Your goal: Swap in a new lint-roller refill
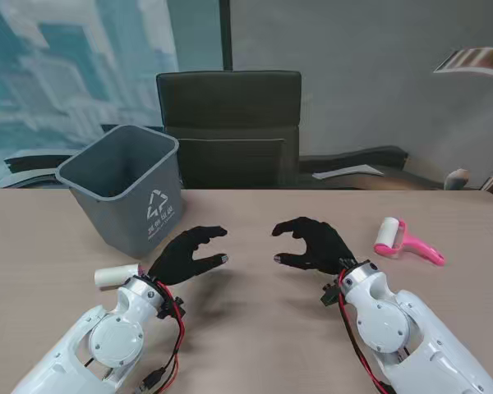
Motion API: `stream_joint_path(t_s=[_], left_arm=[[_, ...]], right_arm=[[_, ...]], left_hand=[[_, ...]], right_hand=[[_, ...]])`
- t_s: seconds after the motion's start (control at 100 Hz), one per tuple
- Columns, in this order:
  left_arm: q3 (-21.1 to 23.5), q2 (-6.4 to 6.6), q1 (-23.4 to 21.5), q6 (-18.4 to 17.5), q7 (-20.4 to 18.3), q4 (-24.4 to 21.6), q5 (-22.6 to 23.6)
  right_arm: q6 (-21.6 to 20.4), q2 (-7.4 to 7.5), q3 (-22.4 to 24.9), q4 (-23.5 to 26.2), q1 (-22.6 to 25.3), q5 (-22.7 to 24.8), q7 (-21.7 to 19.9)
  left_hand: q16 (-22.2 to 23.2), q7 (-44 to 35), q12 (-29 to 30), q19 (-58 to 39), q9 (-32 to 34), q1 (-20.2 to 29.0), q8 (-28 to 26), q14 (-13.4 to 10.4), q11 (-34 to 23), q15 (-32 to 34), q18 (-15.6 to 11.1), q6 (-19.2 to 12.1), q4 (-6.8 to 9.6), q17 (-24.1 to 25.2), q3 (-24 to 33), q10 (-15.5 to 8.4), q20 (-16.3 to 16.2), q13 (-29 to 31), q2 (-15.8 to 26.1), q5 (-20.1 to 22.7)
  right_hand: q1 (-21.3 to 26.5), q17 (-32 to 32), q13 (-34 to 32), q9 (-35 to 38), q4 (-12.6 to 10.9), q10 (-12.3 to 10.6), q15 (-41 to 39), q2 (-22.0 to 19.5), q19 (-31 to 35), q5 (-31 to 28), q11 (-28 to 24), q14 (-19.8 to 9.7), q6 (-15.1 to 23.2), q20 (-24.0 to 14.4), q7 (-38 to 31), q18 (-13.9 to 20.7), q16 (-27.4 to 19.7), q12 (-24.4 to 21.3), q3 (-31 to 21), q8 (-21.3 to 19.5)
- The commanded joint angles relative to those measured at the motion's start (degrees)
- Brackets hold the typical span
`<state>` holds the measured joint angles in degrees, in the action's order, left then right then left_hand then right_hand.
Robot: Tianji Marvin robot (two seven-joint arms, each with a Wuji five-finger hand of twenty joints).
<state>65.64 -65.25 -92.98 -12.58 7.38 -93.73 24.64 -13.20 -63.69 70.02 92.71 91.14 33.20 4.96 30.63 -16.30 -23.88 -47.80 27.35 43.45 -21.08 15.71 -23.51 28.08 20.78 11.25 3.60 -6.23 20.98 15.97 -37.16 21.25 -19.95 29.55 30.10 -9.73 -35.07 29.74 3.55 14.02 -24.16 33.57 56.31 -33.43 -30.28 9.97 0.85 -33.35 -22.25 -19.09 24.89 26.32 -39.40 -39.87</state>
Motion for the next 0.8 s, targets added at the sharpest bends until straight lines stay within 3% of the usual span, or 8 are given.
stream_joint_path(t_s=[0.0,0.16,0.31,0.43,0.6,0.79], left_arm=[[-0.1,-0.13,-0.2,0.2,-0.8,-0.3,0.0],[-0.2,-0.18,-0.1,0.0,-0.8,-0.2,-0.2],[-0.4,-0.23,0.1,0.2,-0.6,0.0,-0.3],[-0.4,-0.22,0.3,0.8,-1.0,0.2,-0.8],[-1.0,-0.35,1.0,1.9,-1.6,1.3,-2.3],[-1.7,-0.38,1.7,2.7,-2.5,2.0,-3.6]], right_arm=[[0.1,-0.17,0.0,0.2,0.3,0.2,-0.5],[0.3,-0.15,0.3,0.8,0.7,0.3,-0.5],[1.9,0.16,2.3,3.8,3.0,3.0,-0.7],[3.2,1.05,7.9,8.7,7.4,9.8,-2.3],[4.8,1.7,18.2,14.1,14.7,20.9,-2.2],[8.1,2.26,26.7,13.4,18.0,30.3,-2.3]], left_hand=[[0.3,-0.1,0.1,0.4,-1.5,-0.9,0.2,-0.6,0.3,0.0,-0.9,-0.6,-0.98,0.4,0.9,-0.7,-1.0,-1.5,-0.9,-0.3],[0.4,0.0,0.0,0.2,-1.5,-0.8,0.2,-0.5,0.3,0.2,-0.9,-0.6,-0.96,0.4,0.7,-0.5,-1.1,-1.4,-0.5,-0.2],[0.5,0.0,0.0,-0.1,-1.4,-0.6,0.2,-0.5,0.3,0.4,-0.9,-0.6,-0.95,0.4,0.5,-0.5,-1.3,-1.4,-0.2,-0.2],[0.6,0.0,0.0,-0.2,-1.4,-0.4,0.2,-0.4,0.3,0.5,-0.9,-0.6,-0.9,0.5,0.3,-0.5,-1.4,-1.3,-0.1,-0.2],[0.7,-0.1,0.0,-0.3,-1.4,-0.3,0.2,-0.3,0.2,0.7,-1.0,-0.5,-0.77,0.6,0.1,-0.5,-1.4,-1.3,0.1,-0.1],[0.8,0.0,0.0,-0.4,-1.3,0.0,0.3,-0.2,0.2,0.8,-1.0,-0.5,-0.64,0.6,-0.1,-0.5,-1.5,-1.2,0.1,-0.2]], right_hand=[[-0.2,-0.1,-1.1,-0.2,-1.6,-0.6,-0.8,-1.1,-0.1,0.9,-0.6,-0.6,0.8,-0.5,0.2,-0.2,0.2,0.0,0.3,0.4],[-0.2,-0.2,-1.1,0.0,-1.7,-0.5,-0.8,-1.9,0.0,1.0,-0.5,-0.4,0.5,-0.5,0.3,-0.3,0.3,0.0,0.7,0.4],[-0.1,-0.7,-2.1,1.1,-2.0,0.1,-1.3,-6.7,0.8,0.5,-0.4,0.7,-0.8,-0.9,0.7,-0.9,0.6,-0.1,4.3,0.7],[-0.8,-1.0,-2.9,2.6,-2.0,0.3,-1.4,-11.0,1.2,-0.5,0.1,1.3,-2.4,-1.2,1.2,-1.8,0.8,-0.3,8.4,0.9],[-2.7,-0.7,-2.9,3.1,-1.7,1.0,-1.5,-14.0,0.8,-1.4,0.3,2.6,-5.9,-1.2,2.1,-2.9,1.0,-0.3,10.6,1.4],[-4.0,1.2,-1.1,2.4,-1.7,1.2,1.2,-14.5,-1.9,-1.2,1.4,3.8,-6.3,-0.4,3.7,-4.0,-0.1,-0.7,11.4,2.4]])
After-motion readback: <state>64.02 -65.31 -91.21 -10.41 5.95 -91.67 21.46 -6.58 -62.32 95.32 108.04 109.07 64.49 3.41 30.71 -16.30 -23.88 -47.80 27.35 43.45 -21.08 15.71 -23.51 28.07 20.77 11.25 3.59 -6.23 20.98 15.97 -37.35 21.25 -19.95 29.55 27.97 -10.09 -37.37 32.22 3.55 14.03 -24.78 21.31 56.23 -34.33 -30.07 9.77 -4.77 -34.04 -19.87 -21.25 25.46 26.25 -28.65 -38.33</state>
